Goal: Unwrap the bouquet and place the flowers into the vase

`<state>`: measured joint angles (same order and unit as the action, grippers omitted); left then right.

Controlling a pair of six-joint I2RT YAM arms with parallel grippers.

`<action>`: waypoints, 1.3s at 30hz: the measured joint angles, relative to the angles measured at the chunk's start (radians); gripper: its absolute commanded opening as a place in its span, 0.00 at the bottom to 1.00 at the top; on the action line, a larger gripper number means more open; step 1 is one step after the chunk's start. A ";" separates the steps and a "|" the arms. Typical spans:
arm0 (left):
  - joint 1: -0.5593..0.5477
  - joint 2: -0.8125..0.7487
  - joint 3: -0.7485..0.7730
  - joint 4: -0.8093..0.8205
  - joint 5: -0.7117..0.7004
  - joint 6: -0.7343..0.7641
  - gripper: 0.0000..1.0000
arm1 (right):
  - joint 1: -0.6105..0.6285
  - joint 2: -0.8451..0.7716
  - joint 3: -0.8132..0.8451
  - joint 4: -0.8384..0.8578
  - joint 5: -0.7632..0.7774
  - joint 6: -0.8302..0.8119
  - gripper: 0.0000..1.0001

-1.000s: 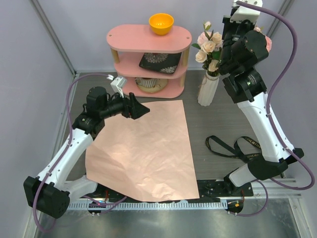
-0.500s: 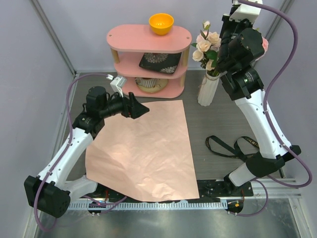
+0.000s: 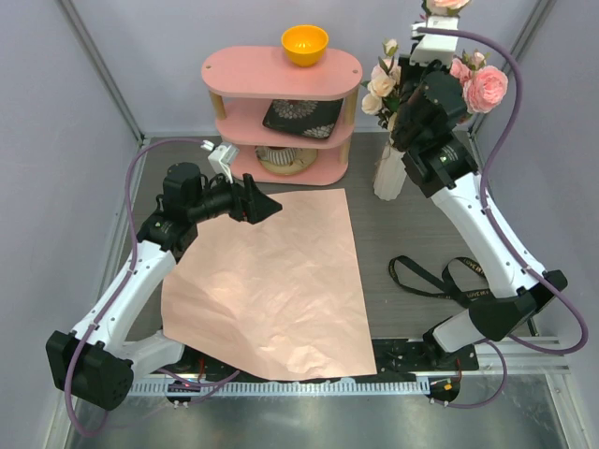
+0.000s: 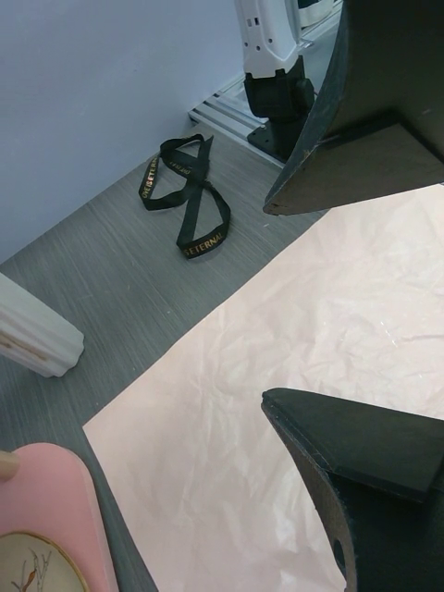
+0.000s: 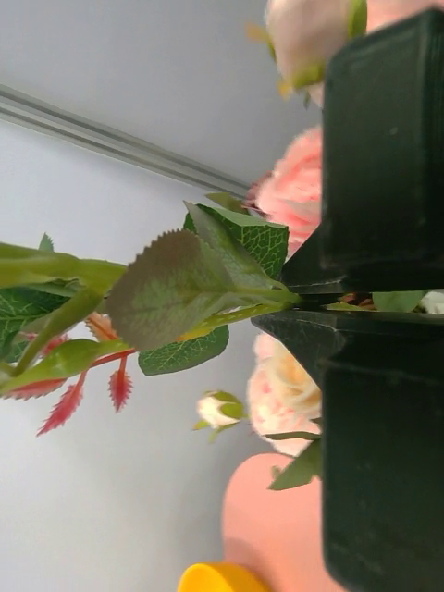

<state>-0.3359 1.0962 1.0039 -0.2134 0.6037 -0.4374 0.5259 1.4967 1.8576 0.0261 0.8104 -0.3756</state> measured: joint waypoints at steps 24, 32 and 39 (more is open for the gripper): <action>0.003 0.000 0.000 0.007 0.003 -0.003 0.80 | -0.110 -0.120 -0.520 0.140 -0.014 0.175 0.01; 0.003 0.000 0.000 0.008 0.003 -0.003 0.80 | -0.139 -0.089 -0.531 0.201 -0.043 0.218 0.01; 0.003 0.000 0.000 0.008 0.003 -0.003 0.80 | -0.141 -0.065 -0.558 0.211 -0.058 0.240 0.01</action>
<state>-0.3332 1.0962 1.0039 -0.2058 0.6064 -0.4408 0.3847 1.4319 1.2995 0.2371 0.7521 -0.1360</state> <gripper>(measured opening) 0.797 0.099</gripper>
